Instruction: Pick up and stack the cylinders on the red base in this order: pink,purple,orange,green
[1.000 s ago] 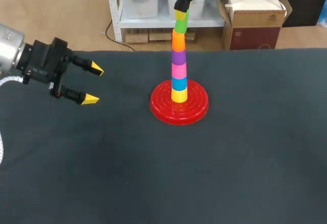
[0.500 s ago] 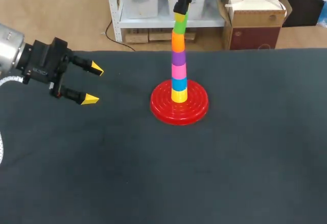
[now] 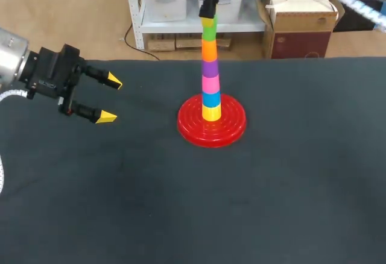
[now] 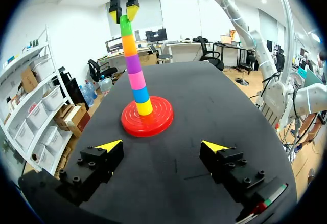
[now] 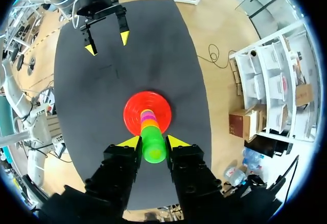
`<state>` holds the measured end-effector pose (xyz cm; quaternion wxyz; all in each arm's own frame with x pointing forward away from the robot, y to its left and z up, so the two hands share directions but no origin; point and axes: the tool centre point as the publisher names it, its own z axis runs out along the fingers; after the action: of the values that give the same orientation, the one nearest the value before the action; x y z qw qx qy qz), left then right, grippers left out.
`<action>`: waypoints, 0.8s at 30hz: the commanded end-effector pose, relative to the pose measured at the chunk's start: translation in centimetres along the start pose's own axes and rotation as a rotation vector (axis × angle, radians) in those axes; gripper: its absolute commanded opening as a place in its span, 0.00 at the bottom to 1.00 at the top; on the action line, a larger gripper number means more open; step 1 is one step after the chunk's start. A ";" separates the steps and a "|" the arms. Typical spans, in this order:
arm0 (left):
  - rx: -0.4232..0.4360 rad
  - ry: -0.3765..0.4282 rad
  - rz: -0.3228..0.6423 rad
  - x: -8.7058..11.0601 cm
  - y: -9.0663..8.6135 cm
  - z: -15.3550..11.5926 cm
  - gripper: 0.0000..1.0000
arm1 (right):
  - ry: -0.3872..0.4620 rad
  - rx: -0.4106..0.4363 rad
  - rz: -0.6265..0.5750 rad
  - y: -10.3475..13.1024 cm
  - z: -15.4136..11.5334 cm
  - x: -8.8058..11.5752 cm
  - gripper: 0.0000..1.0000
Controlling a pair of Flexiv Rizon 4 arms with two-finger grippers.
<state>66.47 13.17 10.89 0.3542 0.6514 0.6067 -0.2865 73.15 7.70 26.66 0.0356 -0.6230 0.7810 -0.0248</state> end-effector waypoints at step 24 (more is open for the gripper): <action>-0.004 0.001 0.000 0.0 -0.1 0.0 1.00 | -0.047 -0.090 0.157 1.3 3.5 1.7 0.00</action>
<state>66.47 13.17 10.88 0.3542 0.6514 0.6067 -0.2865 73.10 7.21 25.36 -0.0055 -0.5639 0.8256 0.0155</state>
